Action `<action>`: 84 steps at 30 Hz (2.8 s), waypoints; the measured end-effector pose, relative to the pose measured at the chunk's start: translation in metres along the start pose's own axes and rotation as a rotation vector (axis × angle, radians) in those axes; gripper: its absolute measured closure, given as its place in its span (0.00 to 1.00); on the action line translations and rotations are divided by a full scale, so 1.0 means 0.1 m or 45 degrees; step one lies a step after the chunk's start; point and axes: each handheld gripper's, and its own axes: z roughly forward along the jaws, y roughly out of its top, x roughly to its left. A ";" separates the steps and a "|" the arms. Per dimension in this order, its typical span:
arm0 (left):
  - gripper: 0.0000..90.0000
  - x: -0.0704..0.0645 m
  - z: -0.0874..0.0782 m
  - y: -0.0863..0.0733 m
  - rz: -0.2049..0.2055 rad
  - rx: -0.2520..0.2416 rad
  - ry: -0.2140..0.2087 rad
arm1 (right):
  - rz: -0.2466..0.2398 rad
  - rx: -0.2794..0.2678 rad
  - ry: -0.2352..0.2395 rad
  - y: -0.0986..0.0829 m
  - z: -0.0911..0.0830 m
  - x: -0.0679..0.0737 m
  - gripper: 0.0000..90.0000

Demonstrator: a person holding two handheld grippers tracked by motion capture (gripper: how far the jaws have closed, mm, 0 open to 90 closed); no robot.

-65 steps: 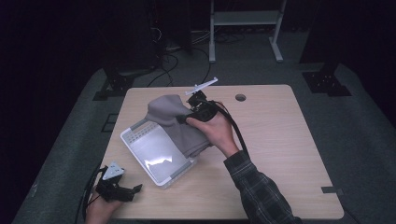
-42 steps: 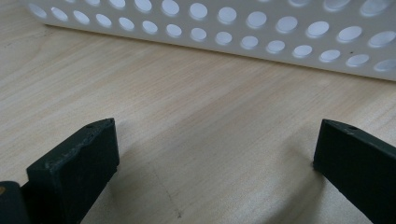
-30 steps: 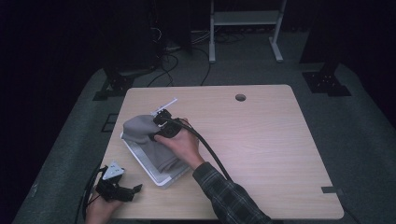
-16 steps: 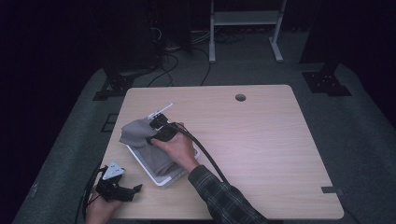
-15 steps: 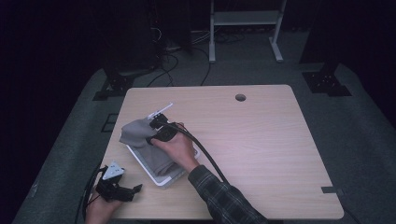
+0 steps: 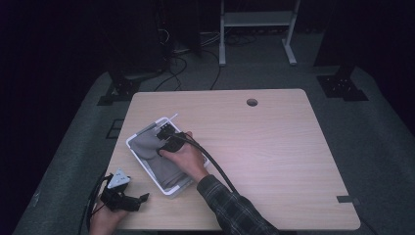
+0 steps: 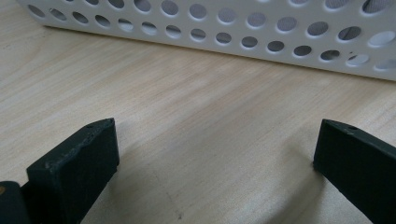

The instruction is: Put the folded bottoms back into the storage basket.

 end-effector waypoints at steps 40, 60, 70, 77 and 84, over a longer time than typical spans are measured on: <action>0.00 0.00 0.00 0.00 -0.003 0.000 -0.001 | -0.122 -0.084 -0.024 -0.01 -0.53 -0.09 0.50; 0.08 -0.02 -0.01 0.01 0.003 -0.017 -0.004 | -0.103 -0.110 0.006 -0.35 -0.96 -0.55 0.85; 0.49 0.04 -0.16 0.15 -0.035 -0.059 0.034 | -0.057 -0.081 0.012 -0.57 -1.00 -0.77 0.99; 0.98 0.18 -0.17 0.37 -0.116 -0.035 0.122 | -0.027 -0.055 0.016 -0.72 -0.93 -0.88 0.99; 1.00 0.34 -0.14 0.51 -0.175 -0.037 0.202 | -0.028 -0.035 0.033 -0.80 -0.87 -0.91 0.99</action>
